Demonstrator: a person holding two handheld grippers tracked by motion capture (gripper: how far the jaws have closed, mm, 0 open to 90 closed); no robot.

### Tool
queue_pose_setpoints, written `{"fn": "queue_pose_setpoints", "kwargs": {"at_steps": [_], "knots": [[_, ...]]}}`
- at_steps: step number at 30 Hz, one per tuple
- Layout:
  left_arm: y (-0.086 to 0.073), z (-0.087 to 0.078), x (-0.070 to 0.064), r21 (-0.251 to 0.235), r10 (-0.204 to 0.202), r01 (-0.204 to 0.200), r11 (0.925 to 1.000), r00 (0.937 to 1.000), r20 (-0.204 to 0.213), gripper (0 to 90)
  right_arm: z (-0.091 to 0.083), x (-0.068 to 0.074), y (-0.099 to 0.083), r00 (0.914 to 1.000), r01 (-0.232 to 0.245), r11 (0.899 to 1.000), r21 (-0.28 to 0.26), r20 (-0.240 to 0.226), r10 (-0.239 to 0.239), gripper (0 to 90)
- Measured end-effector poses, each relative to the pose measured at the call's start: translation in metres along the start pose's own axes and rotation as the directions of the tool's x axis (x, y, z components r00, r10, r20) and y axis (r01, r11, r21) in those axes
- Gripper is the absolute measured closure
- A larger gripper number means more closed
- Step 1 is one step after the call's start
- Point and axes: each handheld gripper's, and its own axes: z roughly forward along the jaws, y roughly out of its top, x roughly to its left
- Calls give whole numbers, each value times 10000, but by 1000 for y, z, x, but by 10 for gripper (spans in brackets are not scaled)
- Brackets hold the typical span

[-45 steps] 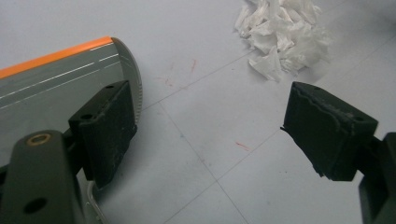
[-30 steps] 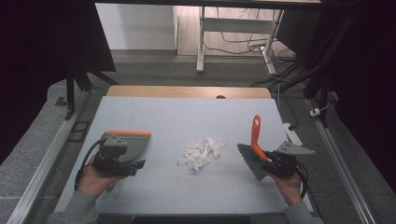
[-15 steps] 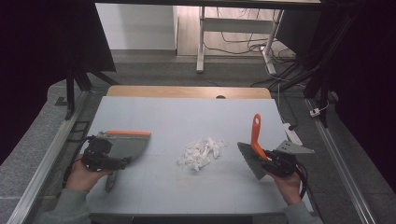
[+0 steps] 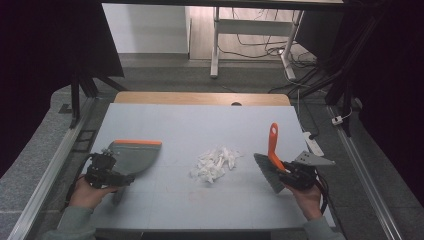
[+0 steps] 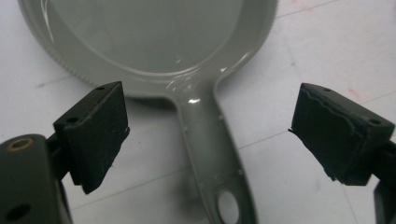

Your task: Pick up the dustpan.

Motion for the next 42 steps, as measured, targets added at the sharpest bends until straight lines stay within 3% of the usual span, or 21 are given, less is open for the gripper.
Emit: {"fn": "queue_pose_setpoints", "kwargs": {"at_steps": [8,15,21,26,42], "knots": [[-5,10,6,289,-385,388,9988,9992,-106,111,2,2,-1,10000,65,10000,62,70,-65,701],[-9,16,10,499,-806,803,9955,9967,38,115,2,1,-2,10000,53,10000,83,77,-54,701],[-10,23,9,586,-797,792,9951,9968,68,138,3,2,-2,9999,104,9999,110,57,-105,700],[-11,28,9,402,-850,845,9956,9963,109,181,3,2,-2,9999,126,9999,115,101,-127,701],[-13,38,17,145,-1609,1604,9869,9855,539,391,3,1,-2,9998,135,9998,145,157,-137,700]]}}
